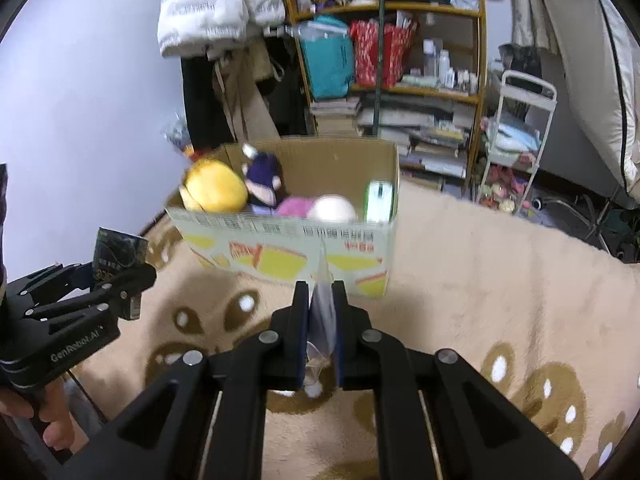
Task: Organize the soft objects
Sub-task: 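Lift the black pack with left tool while right tool carries the clear bag over the box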
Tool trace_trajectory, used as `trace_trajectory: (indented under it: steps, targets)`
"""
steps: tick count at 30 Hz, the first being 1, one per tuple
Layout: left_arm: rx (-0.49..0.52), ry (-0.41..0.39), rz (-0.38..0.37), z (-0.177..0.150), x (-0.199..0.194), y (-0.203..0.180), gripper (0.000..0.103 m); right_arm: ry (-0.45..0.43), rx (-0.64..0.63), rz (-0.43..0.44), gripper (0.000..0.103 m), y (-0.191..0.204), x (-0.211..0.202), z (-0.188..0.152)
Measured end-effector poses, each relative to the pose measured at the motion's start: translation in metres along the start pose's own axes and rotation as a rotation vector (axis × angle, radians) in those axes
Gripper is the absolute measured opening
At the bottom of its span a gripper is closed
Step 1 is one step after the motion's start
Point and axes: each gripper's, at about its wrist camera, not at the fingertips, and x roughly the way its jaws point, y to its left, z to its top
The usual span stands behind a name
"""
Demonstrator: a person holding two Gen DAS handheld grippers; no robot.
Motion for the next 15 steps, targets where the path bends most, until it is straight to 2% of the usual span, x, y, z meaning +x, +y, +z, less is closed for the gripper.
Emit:
trace_trajectory:
  steps: [4,8,12,15]
  targets:
    - [-0.008,-0.136,-0.005,0.016,-0.031,0.006,0.043,-0.075,-0.007,0.001,0.011,0.002,-0.023,0.011]
    - [0.003,-0.266,0.037,0.033,-0.056,0.008,0.043,-0.149,-0.025,-0.01,0.011,0.004,-0.036,0.027]
    - [-0.002,-0.326,0.025,0.052,-0.063,0.011,0.043,-0.198,-0.044,-0.02,0.011,0.004,-0.039,0.046]
    - [0.035,-0.361,0.037,0.07,-0.06,0.005,0.043,-0.228,-0.066,-0.027,0.011,0.004,-0.04,0.062]
